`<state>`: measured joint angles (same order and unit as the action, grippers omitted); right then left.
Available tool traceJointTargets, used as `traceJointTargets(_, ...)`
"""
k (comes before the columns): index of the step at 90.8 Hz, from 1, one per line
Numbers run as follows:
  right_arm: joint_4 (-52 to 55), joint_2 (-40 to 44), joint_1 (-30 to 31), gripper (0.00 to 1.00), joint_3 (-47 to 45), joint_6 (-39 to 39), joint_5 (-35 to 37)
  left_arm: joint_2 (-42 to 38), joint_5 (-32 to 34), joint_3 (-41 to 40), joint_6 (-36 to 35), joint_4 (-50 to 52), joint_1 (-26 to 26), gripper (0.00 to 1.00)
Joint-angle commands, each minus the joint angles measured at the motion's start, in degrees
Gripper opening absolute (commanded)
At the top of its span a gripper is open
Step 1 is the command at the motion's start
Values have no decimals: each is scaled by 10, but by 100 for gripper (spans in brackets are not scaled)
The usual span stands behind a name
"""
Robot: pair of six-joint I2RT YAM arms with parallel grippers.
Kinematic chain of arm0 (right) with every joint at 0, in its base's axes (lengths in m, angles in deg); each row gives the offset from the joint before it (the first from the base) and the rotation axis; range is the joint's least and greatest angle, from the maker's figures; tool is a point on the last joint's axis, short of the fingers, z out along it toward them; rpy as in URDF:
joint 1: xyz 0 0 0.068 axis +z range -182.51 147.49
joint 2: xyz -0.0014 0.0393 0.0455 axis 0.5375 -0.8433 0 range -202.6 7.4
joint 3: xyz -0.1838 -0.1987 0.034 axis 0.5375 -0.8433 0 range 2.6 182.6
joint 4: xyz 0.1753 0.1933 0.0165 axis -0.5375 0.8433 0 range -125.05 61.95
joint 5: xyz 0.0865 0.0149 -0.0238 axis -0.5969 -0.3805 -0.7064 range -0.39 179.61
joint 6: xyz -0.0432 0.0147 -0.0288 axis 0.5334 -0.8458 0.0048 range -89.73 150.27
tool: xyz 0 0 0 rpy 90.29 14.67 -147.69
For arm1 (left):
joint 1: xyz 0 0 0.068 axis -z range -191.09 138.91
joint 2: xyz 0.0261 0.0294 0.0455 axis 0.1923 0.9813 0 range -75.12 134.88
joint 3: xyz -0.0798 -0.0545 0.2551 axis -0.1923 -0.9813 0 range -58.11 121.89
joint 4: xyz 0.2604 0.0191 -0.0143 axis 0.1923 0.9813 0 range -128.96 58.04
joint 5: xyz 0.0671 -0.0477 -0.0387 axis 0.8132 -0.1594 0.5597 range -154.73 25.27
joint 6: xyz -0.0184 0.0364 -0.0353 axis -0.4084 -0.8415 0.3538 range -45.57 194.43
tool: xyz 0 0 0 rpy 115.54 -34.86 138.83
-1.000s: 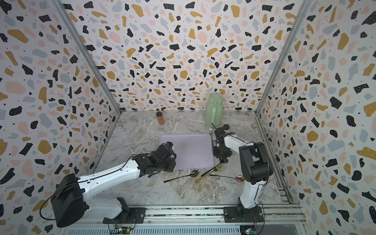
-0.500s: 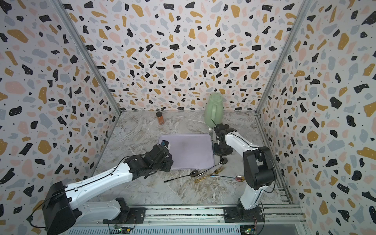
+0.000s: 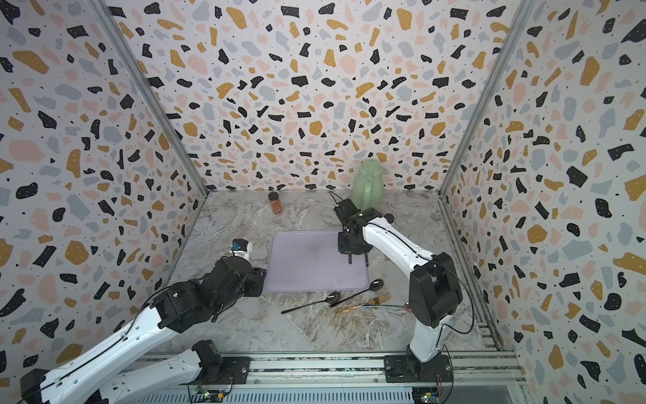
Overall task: Set the spoon and fork side by side
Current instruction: Pick up the fork at the center of the board, then place the fork on the tray.
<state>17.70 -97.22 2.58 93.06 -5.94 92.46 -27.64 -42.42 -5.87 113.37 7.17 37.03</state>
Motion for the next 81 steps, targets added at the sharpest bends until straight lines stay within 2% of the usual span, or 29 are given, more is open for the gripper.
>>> traceJointTargets(1, 12, -32, 36, 0, 58, -42, 14, -13, 25, 6, 15, 40, -2, 43)
traceJointTargets(33, 33, -229, 133, 0, 277, -100, 16, -88, 47, -7, 31, 89, -3, 43)
traceJointTargets(52, 29, -315, 166, 0, 372, -122, 0, -102, 44, -13, 29, 96, -2, 43)
traceJointTargets(64, 14, -352, 181, 0, 410, -138, -18, -112, 45, -18, 30, 96, -2, 43)
traceJointTargets(81, -18, -380, 190, 0, 417, -167, -34, -120, 47, -21, 30, 94, -2, 43)
